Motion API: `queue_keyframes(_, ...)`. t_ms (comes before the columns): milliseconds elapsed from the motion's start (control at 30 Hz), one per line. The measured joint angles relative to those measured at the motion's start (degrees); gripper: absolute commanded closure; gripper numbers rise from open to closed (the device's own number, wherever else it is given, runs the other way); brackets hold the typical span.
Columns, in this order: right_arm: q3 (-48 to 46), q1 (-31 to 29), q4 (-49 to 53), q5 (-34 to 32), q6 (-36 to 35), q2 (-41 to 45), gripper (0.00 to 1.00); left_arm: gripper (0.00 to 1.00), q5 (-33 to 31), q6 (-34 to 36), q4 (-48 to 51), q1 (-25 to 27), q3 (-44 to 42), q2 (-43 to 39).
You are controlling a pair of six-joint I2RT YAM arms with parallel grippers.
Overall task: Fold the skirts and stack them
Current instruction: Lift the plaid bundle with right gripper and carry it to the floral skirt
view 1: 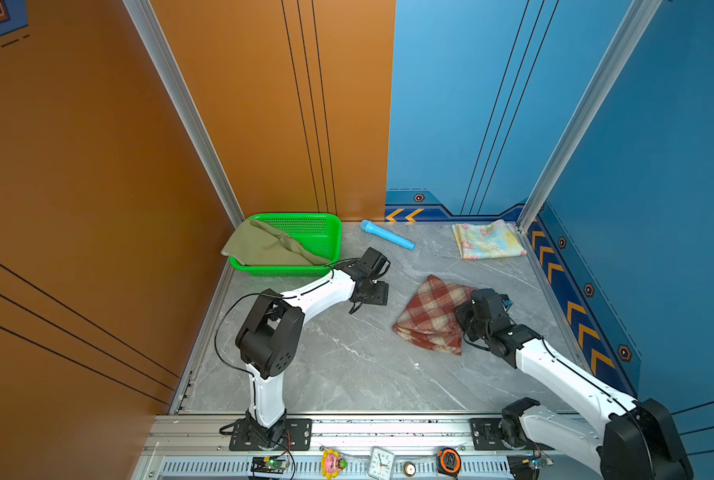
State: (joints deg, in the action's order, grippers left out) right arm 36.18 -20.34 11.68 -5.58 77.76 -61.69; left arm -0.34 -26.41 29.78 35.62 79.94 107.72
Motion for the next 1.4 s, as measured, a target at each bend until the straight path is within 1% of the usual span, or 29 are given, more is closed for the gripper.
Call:
queue_keyframes(200, 12.3, 5.0, 6.1, -3.0, -1.9, -1.3, 1.00, 0.28, 0.5, 0.0, 0.0, 0.0, 0.0, -1.1)
queue_keyframes(400, 23.0, 10.3, 9.2, -5.4, -3.8, -8.4, 1.00, 0.28, 1.1, 0.0, 0.0, 0.0, 0.0, -2.0)
queue_keyframes(667, 40.4, 16.9, 8.9, -10.3, -6.7, -23.2, 1.00, 0.29, 3.6, 0.0, 0.0, 0.0, 0.1, -2.0)
queue_keyframes(900, 56.1, 19.9, 7.6, -12.8, -7.0, -40.5, 1.00, 0.27, 5.5, 0.2, -0.1, 0.1, 2.6, -2.0)
queue_keyframes(967, 60.9, 20.3, 7.2, -13.2, -6.8, -45.5, 1.00, 0.25, 5.8, 0.5, -0.2, 0.1, 3.3, -2.0)
queue_keyframes(1033, 66.0, 20.4, 7.2, -14.1, -6.7, -50.6, 1.00, 0.13, 6.1, 1.6, -0.2, 0.1, 3.7, -2.0)
queue_keyframes(1067, 68.1, 20.4, 7.1, -14.3, -6.6, -52.5, 1.00, 0.06, 6.3, 2.0, -0.2, 0.1, 3.9, -2.0)
queue_keyframes(1133, 72.9, 20.5, 7.2, -15.1, -6.1, -56.9, 1.00, 0.00, 6.4, 2.7, -0.2, 0.2, 4.1, -2.0)
queue_keyframes(1233, 78.8, 20.7, 7.2, -16.3, -5.5, -62.2, 1.00, 0.02, 6.6, 2.9, -0.3, 0.3, 4.2, -2.0)
queue_keyframes(1400, 86.3, 21.5, 7.2, -18.3, -3.9, -69.3, 1.00, 0.02, 6.9, 3.0, -0.3, 0.3, 4.2, -2.0)
